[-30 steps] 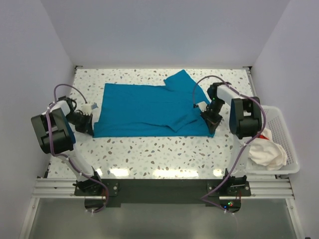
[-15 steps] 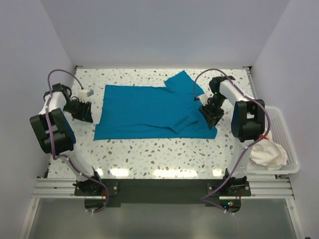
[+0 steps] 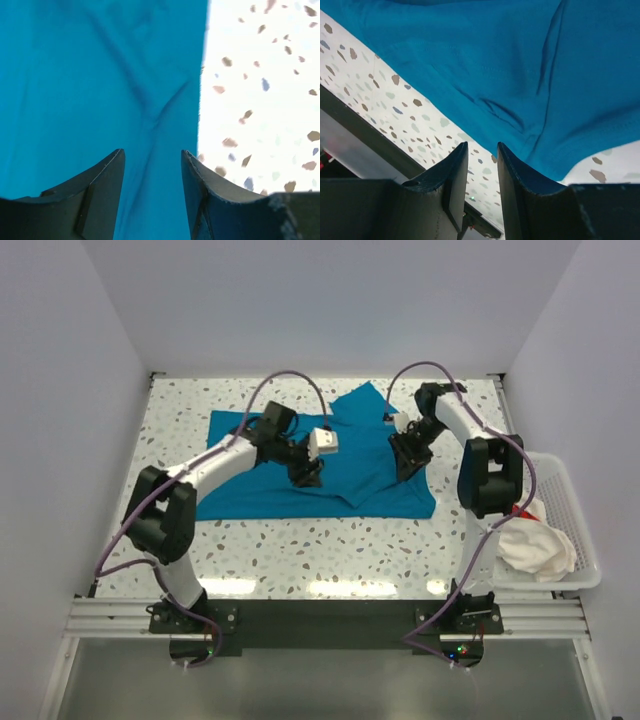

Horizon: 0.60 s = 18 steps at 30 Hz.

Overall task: Fold and stack the t-shirts
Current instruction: Fold the tshirt

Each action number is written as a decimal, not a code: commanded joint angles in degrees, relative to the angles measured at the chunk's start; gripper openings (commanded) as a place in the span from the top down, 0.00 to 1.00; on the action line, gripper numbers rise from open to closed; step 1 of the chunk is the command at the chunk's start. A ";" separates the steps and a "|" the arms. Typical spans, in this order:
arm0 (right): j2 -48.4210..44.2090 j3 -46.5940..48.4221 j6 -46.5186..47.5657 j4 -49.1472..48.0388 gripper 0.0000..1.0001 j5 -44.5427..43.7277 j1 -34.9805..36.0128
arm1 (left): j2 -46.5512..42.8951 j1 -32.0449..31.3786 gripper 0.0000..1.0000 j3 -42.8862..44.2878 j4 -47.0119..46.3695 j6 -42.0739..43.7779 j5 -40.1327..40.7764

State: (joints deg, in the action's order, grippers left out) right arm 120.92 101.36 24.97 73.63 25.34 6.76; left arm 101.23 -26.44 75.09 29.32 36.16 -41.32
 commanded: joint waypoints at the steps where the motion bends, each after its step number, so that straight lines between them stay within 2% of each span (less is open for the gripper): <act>1: 1.42 0.24 -4.14 -1.56 0.67 3.22 0.18 | -0.59 -6.24 0.46 -4.68 -15.06 -2.86 0.44; 2: 1.33 -1.15 -4.14 -1.64 0.69 2.79 0.18 | -0.86 -7.65 0.46 -5.56 -19.17 -1.29 0.80; 5: -0.60 -4.75 -4.14 -2.43 0.69 0.85 0.18 | -0.95 -10.82 0.47 -7.93 -23.76 8.90 -0.77; 6: -1.30 -5.29 -4.23 -2.43 0.69 0.15 0.18 | -0.51 -11.96 0.47 -8.64 -24.04 15.54 -1.48; 9: -2.09 -6.88 -4.93 -2.52 0.70 -1.52 0.00 | 0.98 -13.99 0.46 -9.35 -25.36 26.80 -1.22; 11: -2.62 -8.28 -5.28 -2.70 0.70 -2.05 -0.17 | 2.21 -14.78 0.46 -9.00 -25.10 33.58 -0.52; 18: -5.34 -11.89 -6.51 -3.66 0.71 -4.51 -0.70 | 8.10 -15.93 0.53 -5.31 -19.31 47.23 0.28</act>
State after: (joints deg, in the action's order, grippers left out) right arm 120.05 90.26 20.18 71.26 22.79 6.59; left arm 107.85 -42.11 67.00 8.67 71.66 -40.29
